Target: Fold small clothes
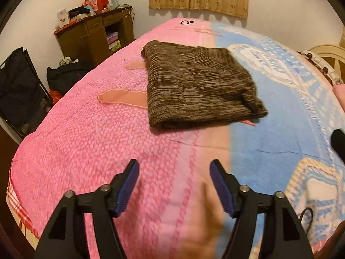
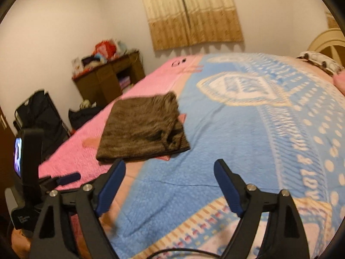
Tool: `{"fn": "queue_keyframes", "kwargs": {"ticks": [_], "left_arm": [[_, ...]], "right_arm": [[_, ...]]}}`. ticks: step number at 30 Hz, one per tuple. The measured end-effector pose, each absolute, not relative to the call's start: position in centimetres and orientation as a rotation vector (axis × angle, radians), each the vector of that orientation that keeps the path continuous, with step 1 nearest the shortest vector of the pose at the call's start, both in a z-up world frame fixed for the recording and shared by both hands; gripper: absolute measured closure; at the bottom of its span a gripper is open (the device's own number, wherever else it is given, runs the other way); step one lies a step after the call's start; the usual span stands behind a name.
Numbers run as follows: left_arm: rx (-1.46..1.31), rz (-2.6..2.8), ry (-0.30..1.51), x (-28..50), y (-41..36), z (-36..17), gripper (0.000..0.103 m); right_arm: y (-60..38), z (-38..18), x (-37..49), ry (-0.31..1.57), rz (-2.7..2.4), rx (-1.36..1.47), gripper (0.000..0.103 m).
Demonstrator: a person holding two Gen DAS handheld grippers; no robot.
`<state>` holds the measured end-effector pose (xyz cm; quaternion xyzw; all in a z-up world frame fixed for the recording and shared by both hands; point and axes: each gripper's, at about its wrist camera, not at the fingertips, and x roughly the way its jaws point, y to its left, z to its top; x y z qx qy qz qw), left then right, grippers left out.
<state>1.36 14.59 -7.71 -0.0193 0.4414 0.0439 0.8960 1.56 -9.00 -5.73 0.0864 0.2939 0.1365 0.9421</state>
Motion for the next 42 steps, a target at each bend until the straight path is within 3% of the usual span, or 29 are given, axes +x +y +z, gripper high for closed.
{"fn": "queue_keyframes", "kwargs": {"ticks": [8, 16, 19, 34, 42], "left_arm": [[-0.098, -0.018, 0.889, -2.0, 13.8, -6.1, 0.015], [-0.158, -0.096, 0.878, -4.6, 13.5, -5.5, 0.012], [-0.17, -0.095, 0.844, -5.1, 13.6, -4.8, 0.001], [-0.314, -0.197, 0.911, -4.9, 14.1, -5.1, 0.001], [0.014, 0.13, 0.63, -7.9, 12.8, -1.3, 0.001]], "right_arm": [[-9.9, -2.0, -3.2, 0.452, 0.23, 0.166, 0.009], [-8.9, 0.2, -6.6, 0.351, 0.222, 0.114, 0.008], [-8.5, 0.6, -7.4, 0.331, 0.227, 0.095, 0.007], [-8.2, 0.8, -8.2, 0.283, 0.219, 0.066, 0.003], [-9.1, 0.3, -8.1, 0.285, 0.209, 0.112, 0.003]]}}
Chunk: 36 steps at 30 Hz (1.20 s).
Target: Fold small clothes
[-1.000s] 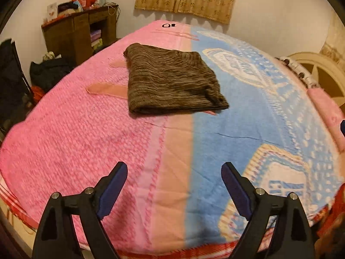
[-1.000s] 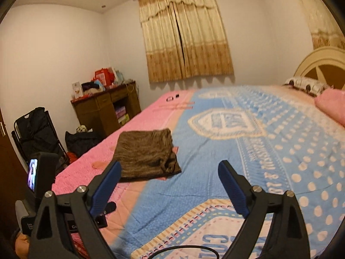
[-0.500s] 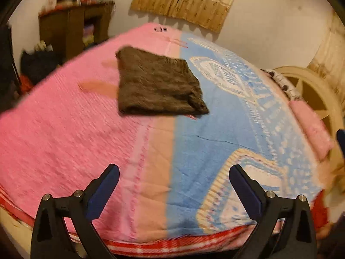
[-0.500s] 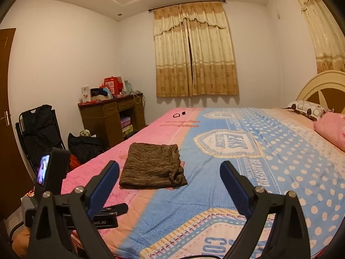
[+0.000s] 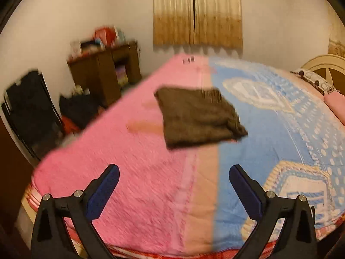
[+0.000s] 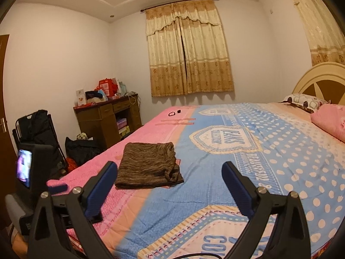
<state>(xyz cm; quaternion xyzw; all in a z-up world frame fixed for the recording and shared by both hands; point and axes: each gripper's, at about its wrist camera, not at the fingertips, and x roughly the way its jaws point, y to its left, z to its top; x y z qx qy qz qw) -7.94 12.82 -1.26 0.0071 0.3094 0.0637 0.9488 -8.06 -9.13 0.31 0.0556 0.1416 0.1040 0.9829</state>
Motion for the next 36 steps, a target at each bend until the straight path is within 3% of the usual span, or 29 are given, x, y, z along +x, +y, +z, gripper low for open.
{"fn": "queue_keyframes", "kwargs": {"ticks": [12, 36], "left_arm": [[0.038, 0.147, 0.55, -8.8, 12.3, 0.0, 0.001], [0.069, 0.195, 0.649, -4.5, 12.0, -1.8, 0.001]], "right_arm": [[-10.1, -0.1, -7.8, 0.283, 0.182, 0.149, 0.001], [-9.8, -2.2, -3.1, 0.395, 0.203, 0.155, 0.001]]}}
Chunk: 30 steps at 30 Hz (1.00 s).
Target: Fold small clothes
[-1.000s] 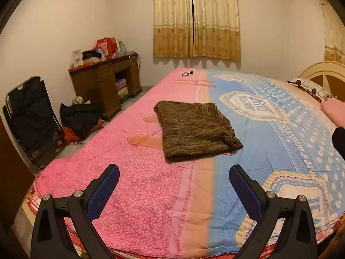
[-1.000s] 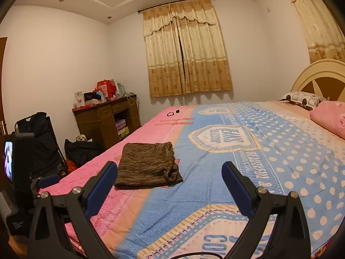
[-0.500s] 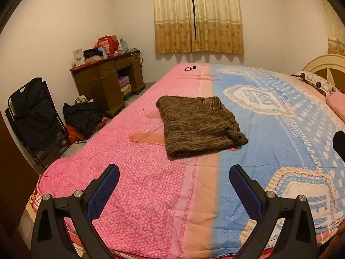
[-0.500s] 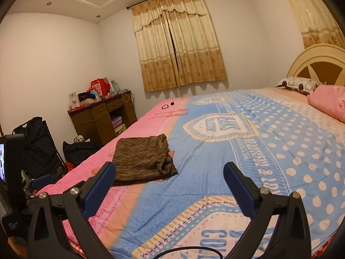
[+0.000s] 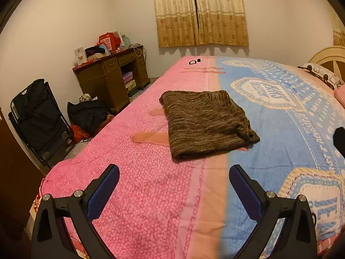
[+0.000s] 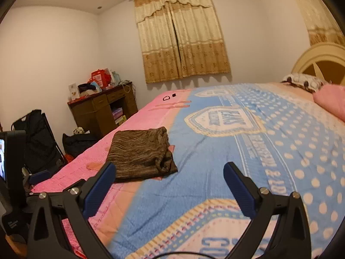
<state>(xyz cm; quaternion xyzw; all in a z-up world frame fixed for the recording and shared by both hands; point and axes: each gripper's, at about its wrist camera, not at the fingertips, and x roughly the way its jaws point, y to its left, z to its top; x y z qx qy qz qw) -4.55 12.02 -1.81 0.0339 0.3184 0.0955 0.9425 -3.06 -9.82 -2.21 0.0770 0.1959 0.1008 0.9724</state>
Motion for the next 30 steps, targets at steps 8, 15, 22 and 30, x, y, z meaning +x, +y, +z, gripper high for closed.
{"fn": "queue_keyframes", "kwargs": {"ticks": [8, 15, 22, 30], "left_arm": [[0.051, 0.22, 0.641, -2.5, 12.8, -1.0, 0.001], [0.048, 0.261, 0.63, -0.5, 13.3, -0.5, 0.001], [0.083, 0.318, 0.629, 1.3, 13.6, -0.7, 0.001], [0.062, 0.328, 0.629, 2.1, 14.3, -1.0, 0.001]], "right_arm": [[-8.6, -1.4, -1.3, 0.375, 0.225, 0.137, 0.001], [-8.1, -1.0, -0.1, 0.368, 0.225, 0.163, 0.001], [-8.1, -1.2, 0.1, 0.37, 0.223, 0.163, 0.001], [-8.2, -1.2, 1.6, 0.375, 0.211, 0.166, 0.001]]}}
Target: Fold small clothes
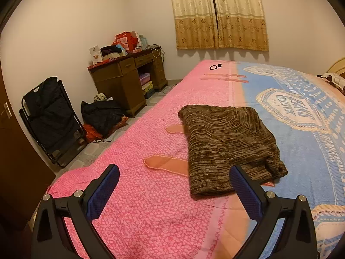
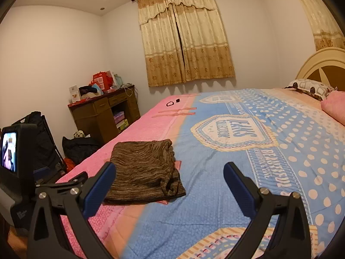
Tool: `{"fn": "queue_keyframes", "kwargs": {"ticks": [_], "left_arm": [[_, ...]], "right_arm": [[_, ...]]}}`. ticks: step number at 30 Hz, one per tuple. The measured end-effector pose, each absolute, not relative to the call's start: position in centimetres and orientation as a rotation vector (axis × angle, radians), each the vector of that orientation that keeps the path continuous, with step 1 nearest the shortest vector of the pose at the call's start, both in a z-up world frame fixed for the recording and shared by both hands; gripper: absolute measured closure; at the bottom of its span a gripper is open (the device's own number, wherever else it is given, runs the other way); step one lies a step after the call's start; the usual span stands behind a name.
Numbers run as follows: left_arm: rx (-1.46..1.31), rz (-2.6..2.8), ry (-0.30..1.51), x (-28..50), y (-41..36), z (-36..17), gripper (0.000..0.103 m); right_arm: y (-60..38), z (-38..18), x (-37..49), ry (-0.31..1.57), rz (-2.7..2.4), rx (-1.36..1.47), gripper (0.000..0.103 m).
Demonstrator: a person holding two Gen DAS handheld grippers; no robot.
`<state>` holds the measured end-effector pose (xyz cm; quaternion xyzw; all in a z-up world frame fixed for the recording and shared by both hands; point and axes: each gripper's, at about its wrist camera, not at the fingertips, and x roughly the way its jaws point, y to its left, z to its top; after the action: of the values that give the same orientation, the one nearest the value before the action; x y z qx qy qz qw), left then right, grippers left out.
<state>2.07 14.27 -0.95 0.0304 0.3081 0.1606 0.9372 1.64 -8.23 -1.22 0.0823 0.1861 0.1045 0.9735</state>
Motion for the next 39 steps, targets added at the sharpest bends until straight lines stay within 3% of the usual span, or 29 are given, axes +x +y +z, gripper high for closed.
{"fn": "queue_keyframes", "kwargs": {"ticks": [34, 39], "left_arm": [[0.023, 0.207, 0.645, 3.3, 13.7, -1.1, 0.001], [0.012, 0.182, 0.559, 2.3, 13.5, -0.5, 0.001]], "right_arm": [[-8.8, -1.9, 1.2, 0.367, 0.211, 0.184, 0.001], [-8.9, -1.9, 1.3, 0.372, 0.21, 0.194, 0.001]]}}
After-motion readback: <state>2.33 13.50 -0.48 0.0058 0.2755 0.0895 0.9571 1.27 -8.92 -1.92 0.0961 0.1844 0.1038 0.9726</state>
